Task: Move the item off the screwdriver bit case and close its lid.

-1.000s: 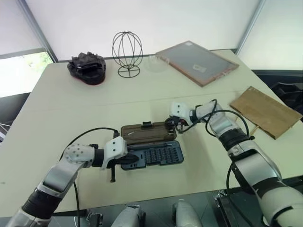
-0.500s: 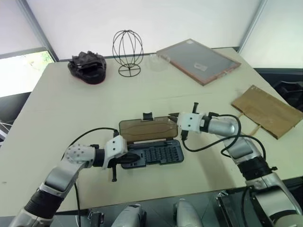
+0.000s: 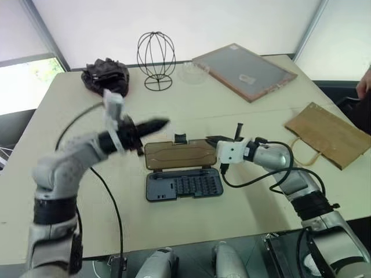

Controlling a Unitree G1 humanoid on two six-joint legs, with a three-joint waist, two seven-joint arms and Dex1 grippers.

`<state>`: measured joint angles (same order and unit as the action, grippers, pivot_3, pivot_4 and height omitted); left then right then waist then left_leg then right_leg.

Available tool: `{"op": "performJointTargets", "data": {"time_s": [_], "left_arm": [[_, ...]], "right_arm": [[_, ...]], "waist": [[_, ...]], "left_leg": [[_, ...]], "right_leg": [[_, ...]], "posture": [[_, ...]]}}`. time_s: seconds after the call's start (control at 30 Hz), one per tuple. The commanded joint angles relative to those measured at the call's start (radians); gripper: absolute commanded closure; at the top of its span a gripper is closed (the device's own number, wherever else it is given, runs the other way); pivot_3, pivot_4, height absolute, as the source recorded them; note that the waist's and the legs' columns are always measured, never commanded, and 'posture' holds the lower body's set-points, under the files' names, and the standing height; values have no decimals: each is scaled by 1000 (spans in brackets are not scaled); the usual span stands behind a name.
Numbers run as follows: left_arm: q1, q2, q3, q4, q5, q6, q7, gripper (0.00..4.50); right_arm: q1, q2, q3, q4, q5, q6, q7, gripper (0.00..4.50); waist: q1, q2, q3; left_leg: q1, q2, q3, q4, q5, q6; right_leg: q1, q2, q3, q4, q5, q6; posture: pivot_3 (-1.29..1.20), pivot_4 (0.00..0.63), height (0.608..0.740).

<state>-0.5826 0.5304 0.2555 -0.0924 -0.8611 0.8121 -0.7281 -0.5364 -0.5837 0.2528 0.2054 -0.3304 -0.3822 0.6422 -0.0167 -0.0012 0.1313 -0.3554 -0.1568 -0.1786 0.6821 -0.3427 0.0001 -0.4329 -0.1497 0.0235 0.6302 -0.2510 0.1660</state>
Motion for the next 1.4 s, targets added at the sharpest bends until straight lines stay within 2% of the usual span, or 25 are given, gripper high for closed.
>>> {"op": "performJointTargets", "data": {"time_s": [0.03, 0.17, 0.27, 0.37, 0.5, 0.63, 0.8, 0.83, 0.9, 0.97, 1.07, 1.17, 1.2, 1.27, 1.4], "left_arm": [[-19, 21, -6, 169, 151, -135, 37, 4500], [6, 53, -139, 369, 369, -326, -27, 4500], [14, 43, -204, 479, 448, -405, -89, 4500], [32, 23, -275, 525, 486, -441, -194, 4500], [36, -14, -289, 548, 494, -470, -258, 4500], [18, -45, -295, 574, 518, -497, -267, 4500], [1, -58, -287, 598, 534, -509, -276, 4500], [-3, -59, -291, 603, 541, -518, -282, 4500], [-8, -62, -296, 594, 543, -520, -297, 4500], [-23, -66, -287, 585, 532, -509, -312, 4500], [-62, -61, -269, 562, 489, -459, -372, 4500], [-78, -36, -295, 475, 431, -340, -479, 4500], [-69, -12, -337, 411, 421, -299, -542, 4500], [-35, 41, -428, 275, 417, -249, -657, 4500], [33, 140, -550, 86, 443, -256, -782, 4500]], "right_arm": [[-29, -5, -20, 2, -11, -35, -46, 4499], [-37, -1, -16, 18, -25, -42, -63, 4499], [-39, 2, -12, 25, -36, -44, -71, 4499], [-36, 9, -10, 23, -43, -38, -75, 4499], [-25, 8, -10, 6, -30, -28, -56, 4499], [-5, 2, -17, -42, -8, -13, -34, 3042], [44, 2, -39, -160, -23, 92, -33, 312], [67, 18, -56, -209, 2, 171, -26, 54], [124, 65, -105, -350, 107, 387, 3, 54], [189, 96, -183, -545, 307, 670, 58, 54], [242, 62, -407, -799, 688, 1093, 113, 54], [223, 22, -678, -891, 1126, 1438, 47, 54], [222, 9, -749, -902, 1255, 1483, 14, 54], [223, -33, -824, -908, 1394, 1535, -39, 54], [232, -134, -820, -895, 1456, 1561, -91, 54]], "waist": [[-1, 0, 0], [1, 0, 0], [2, 0, 0], [3, 0, 0], [2, 0, 0], [1, 0, 0], [4, 0, 0], [6, 0, 0], [6, 0, 0], [7, 0, 0], [15, 0, 1], [24, 0, 1], [24, 0, 1], [24, 0, 2], [22, 3, 4]], "left_leg": [[0, 0, 0, 0, 0, 0], [0, 0, 0, -1, 0, 0], [-1, -1, 0, 0, 0, 0], [-1, -1, -1, 0, 0, 0], [-1, -1, -1, 0, 0, 0], [-2, -1, -1, 0, 0, 0], [-3, -1, -1, 0, 0, 0], [-3, -1, -1, 0, 0, 0], [-3, -1, -2, 0, 0, 0], [-4, -1, -3, 0, 0, 0], [-9, -2, -6, 3, 0, 0], [-13, -2, -7, 5, 0, 0], [-13, -2, -7, 5, 0, 0], [-13, -1, -7, 2, 0, 0], [-13, -1, -5, 1, 0, 1]], "right_leg": [[0, 0, 0, 0, 0, 0], [0, 0, -1, 0, 0, 0], [0, 0, -1, 0, 0, 0], [-1, 0, -1, 0, 0, 0], [-1, 0, -1, 0, 0, 0], [-1, 0, -1, 0, 0, 0], [-2, -1, -1, 0, 0, 0], [-2, -1, -1, 0, 0, 0], [-2, -1, -1, 0, 0, 0], [-2, -1, -1, 0, 0, 0], [-3, -1, -2, 0, 0, 0], [-5, -1, -2, -2, 0, 0], [-5, -1, -2, -1, 0, 0], [-6, -1, -2, -1, 0, 0], [-7, -2, -2, -2, 0, 0]], "posture": [[0, 150, 740], [0, 150, 740], [0, 150, 740], [0, 150, 740], [0, 150, 740], [0, 150, 740], [0, 150, 740], [0, 150, 740], [0, 150, 740], [0, 150, 740], [0, 150, 740], [0, 150, 740], [0, 150, 740], [0, 150, 740], [0, 150, 740]]}}
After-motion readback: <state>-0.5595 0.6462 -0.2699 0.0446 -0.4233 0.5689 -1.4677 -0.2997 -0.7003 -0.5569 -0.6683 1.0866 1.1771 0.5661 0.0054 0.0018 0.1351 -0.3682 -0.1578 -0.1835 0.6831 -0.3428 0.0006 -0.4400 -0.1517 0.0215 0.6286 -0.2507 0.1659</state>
